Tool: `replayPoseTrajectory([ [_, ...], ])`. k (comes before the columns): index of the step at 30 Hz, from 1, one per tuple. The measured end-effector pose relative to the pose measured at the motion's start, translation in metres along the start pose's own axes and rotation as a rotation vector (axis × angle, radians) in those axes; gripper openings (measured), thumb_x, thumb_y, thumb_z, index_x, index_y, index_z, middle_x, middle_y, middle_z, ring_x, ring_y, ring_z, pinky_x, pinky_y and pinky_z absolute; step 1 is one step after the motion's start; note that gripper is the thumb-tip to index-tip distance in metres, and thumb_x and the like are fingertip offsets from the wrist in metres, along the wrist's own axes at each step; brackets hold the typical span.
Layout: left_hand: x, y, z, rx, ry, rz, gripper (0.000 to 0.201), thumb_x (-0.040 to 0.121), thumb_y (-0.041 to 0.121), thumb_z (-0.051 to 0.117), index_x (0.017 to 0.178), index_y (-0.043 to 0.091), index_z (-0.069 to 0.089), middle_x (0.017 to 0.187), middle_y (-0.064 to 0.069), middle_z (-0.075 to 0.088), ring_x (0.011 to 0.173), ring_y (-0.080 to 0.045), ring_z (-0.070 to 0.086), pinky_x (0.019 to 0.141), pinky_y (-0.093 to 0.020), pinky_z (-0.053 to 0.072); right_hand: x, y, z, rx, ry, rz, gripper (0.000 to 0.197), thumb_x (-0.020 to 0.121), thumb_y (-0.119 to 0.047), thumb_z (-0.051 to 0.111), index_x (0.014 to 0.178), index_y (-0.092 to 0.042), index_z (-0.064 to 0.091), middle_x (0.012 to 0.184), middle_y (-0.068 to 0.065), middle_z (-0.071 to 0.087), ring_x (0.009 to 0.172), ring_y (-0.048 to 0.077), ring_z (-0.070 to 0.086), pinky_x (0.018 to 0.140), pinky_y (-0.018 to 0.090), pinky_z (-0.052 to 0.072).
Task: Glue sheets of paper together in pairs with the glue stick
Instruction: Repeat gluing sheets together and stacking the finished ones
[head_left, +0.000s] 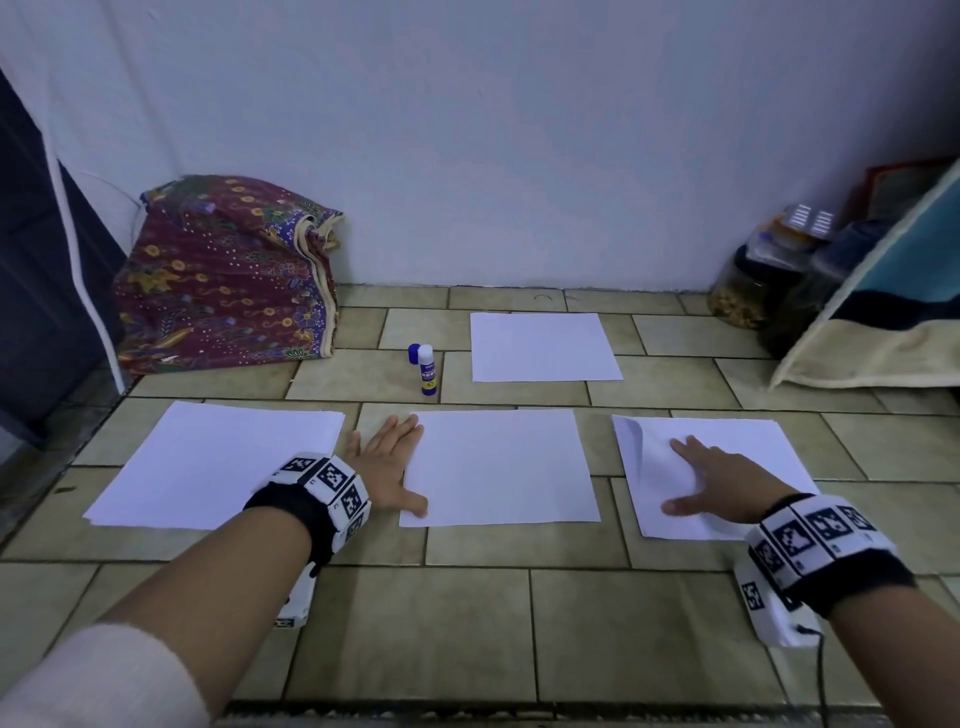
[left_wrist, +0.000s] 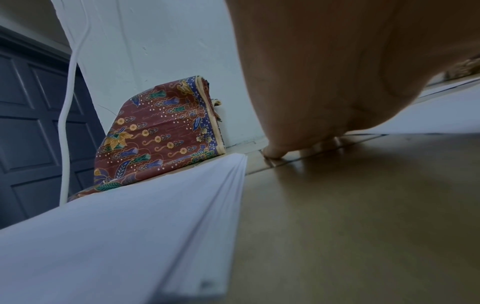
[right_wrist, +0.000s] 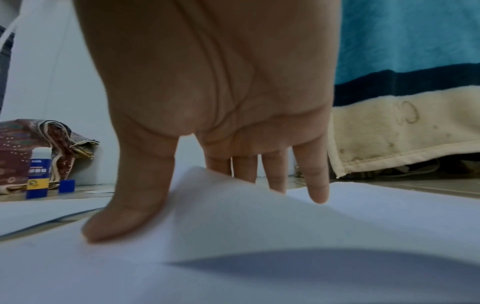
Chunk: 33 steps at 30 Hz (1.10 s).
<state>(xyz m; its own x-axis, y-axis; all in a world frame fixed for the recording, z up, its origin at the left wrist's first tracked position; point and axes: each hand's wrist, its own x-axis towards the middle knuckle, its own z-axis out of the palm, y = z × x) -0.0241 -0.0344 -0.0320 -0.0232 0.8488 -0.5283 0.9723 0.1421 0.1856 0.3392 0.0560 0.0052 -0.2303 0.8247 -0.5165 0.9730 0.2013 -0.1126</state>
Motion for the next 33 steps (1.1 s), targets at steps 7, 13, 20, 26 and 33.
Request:
replayPoseTrajectory([
  [7, -0.002, -0.003, -0.003, -0.001, -0.012, 0.014, 0.122, 0.064, 0.063, 0.059, 0.152, 0.017, -0.010, 0.158, 0.006, -0.021, 0.145, -0.013, -0.020, 0.117, -0.047, -0.008, -0.003, 0.003, -0.006, 0.128, 0.167, 0.077, 0.047, 0.099, -0.035, 0.043, 0.138, -0.008, 0.042, 0.136, 0.014, 0.052, 0.118, 0.025, 0.050, 0.089, 0.028, 0.034],
  [13, -0.003, -0.009, -0.006, 0.027, -0.023, 0.068, 0.114, 0.079, 0.059, 0.065, 0.152, 0.016, -0.011, 0.158, 0.006, -0.022, 0.144, -0.015, -0.023, 0.116, -0.047, -0.011, -0.025, 0.002, -0.039, 0.354, 0.645, 0.203, 0.025, 0.093, -0.020, 0.051, 0.103, 0.002, 0.055, 0.088, 0.019, 0.059, 0.077, 0.030, 0.048, 0.066, 0.033, 0.035],
  [20, 0.005, -0.007, -0.003, -0.004, -0.053, 0.090, 0.140, 0.038, 0.081, 0.041, 0.152, 0.020, -0.013, 0.157, 0.010, -0.023, 0.144, -0.014, -0.025, 0.115, -0.047, -0.010, -0.030, -0.101, -0.039, 0.417, 0.508, -0.106, 0.029, 0.088, -0.014, 0.057, 0.114, -0.001, 0.055, 0.090, 0.007, 0.051, 0.072, 0.022, 0.046, 0.049, 0.016, 0.029],
  [26, 0.006, -0.005, 0.003, -0.001, -0.014, 0.077, 0.135, 0.046, 0.077, 0.046, 0.151, 0.020, -0.016, 0.157, 0.010, -0.025, 0.143, -0.014, -0.026, 0.115, -0.047, -0.013, 0.005, -0.174, 0.013, 0.511, 0.194, -0.165, 0.041, 0.091, -0.022, 0.051, 0.128, -0.009, 0.041, 0.127, 0.012, 0.052, 0.118, 0.032, 0.048, 0.101, 0.050, 0.039],
  [33, 0.007, -0.002, 0.007, 0.008, 0.017, 0.061, 0.140, 0.031, 0.079, 0.027, 0.152, 0.020, -0.015, 0.157, 0.009, -0.025, 0.143, -0.014, -0.027, 0.114, -0.048, -0.014, 0.020, -0.199, 0.029, 0.494, 0.112, -0.114, 0.049, 0.094, -0.025, 0.045, 0.136, -0.005, 0.030, 0.133, 0.016, 0.045, 0.126, 0.035, 0.040, 0.101, 0.049, 0.039],
])
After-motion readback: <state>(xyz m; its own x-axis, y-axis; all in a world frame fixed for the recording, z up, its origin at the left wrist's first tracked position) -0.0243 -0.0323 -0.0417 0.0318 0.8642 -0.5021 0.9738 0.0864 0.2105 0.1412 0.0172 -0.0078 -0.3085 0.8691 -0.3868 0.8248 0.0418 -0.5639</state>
